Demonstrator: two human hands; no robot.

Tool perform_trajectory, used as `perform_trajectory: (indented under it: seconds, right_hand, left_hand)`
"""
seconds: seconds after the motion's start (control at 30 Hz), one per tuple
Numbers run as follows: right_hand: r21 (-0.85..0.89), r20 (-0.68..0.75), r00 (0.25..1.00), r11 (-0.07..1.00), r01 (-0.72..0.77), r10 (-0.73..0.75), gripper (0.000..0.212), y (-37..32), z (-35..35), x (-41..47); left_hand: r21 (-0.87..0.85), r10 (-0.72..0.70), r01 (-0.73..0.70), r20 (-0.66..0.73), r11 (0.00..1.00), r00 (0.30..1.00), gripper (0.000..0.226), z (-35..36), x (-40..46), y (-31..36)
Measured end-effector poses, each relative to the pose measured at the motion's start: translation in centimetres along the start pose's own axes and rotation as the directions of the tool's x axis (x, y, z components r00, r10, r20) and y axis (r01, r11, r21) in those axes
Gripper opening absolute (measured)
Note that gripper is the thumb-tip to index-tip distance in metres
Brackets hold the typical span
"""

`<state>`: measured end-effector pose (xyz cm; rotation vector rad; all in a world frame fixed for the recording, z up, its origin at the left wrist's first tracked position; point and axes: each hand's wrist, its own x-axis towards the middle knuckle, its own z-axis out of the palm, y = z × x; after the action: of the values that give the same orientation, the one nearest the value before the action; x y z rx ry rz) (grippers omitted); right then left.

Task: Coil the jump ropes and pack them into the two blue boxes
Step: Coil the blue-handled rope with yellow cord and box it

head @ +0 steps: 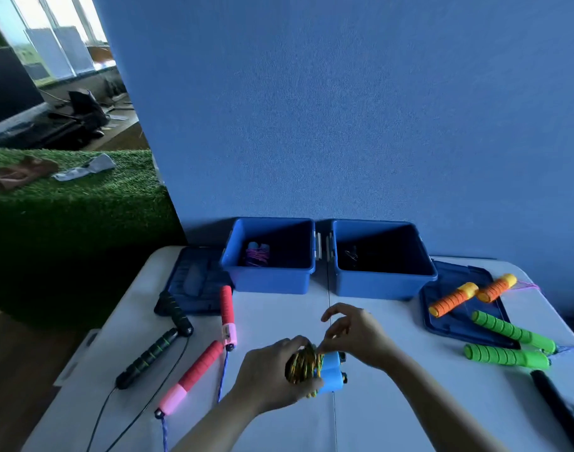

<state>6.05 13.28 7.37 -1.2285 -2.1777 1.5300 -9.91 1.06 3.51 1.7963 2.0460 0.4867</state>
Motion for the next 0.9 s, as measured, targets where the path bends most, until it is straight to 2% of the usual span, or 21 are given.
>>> perform_trajectory:
  seconds: [0.13, 0.27, 0.33, 0.4, 0.47, 0.67, 0.9]
  right_hand:
    - [0.099, 0.057, 0.998, 0.995, -0.014, 0.008, 0.035, 1.0, -0.2, -0.1]
    - [0.113, 0.025, 1.000, 0.994, -0.012, 0.009, 0.027, 1.8, 0.3, 0.1]
    - [-0.005, -0.069, 0.997, 0.999, 0.032, -0.033, 0.030, 2.3, 0.5, 0.2]
    - [-0.173, -0.227, 0.970, 0.984, 0.047, -0.086, 0.042, 2.4, 0.8, 0.5]
    - [-0.204, -0.327, 0.941, 0.979, 0.023, -0.090, 0.047, 1.9, 1.3, 0.4]
    - [-0.176, -0.399, 0.913, 0.984, 0.018, -0.087, 0.009, 1.0, 2.7, 0.3]
    - [-0.143, -0.421, 0.902, 0.989, 0.035, -0.093, 0.004, 0.9, 2.9, 0.1]
  left_hand:
    - [0.038, 0.039, -0.037, -0.065, 0.999, 0.997, 0.056, 0.1, 0.0, 0.5]
    - [0.037, 0.026, -0.022, -0.101, 0.999, 0.995, 0.050, 0.6, -0.1, 0.7]
    - [0.031, 0.009, -0.005, -0.113, 1.000, 0.994, 0.050, 0.8, -0.1, 0.6]
    - [0.024, -0.013, 0.016, -0.136, 1.000, 0.991, 0.049, 1.0, 0.0, 0.6]
    - [0.024, -0.030, 0.034, -0.168, 0.999, 0.985, 0.049, 1.2, 0.2, 0.6]
    - [0.059, 0.007, 0.008, -0.238, 0.998, 0.971, 0.055, 2.0, 0.3, 0.3]
    - [0.101, 0.102, -0.081, -0.226, 0.992, 0.969, 0.040, 2.5, 0.3, 0.0]
